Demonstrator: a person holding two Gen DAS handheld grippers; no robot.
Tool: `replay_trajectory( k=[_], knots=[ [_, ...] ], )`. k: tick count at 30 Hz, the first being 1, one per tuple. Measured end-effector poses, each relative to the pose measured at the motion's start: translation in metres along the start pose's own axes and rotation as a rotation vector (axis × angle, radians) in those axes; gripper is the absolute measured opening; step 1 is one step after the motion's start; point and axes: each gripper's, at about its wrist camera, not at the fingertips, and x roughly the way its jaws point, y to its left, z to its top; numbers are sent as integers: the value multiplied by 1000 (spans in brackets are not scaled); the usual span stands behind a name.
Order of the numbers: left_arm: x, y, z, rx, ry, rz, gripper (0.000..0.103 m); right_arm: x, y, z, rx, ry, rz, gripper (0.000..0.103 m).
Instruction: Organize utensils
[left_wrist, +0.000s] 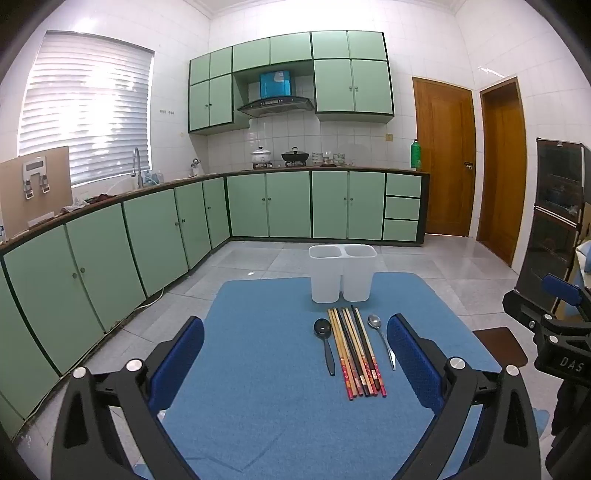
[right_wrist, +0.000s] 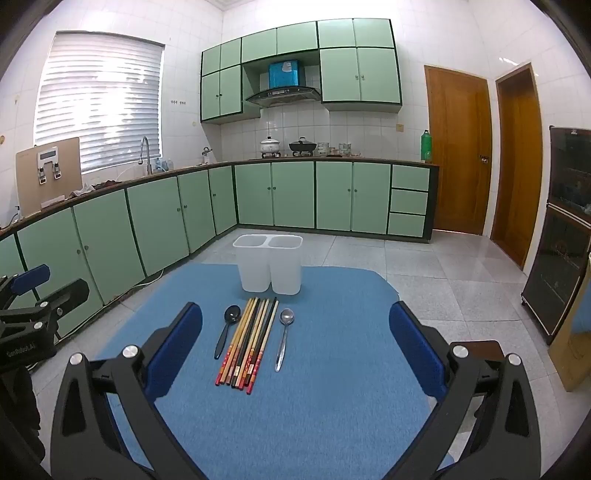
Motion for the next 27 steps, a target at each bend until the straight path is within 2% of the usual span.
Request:
replay_trajectory(
  k=[20,27],
  knots=[
    [-7,13,2,1,0,3,97,3,-2,-2,2,2,2,98],
    [-3,4,-2,1,-7,11,97,3,-2,-2,2,3,3,98]
  ],
)
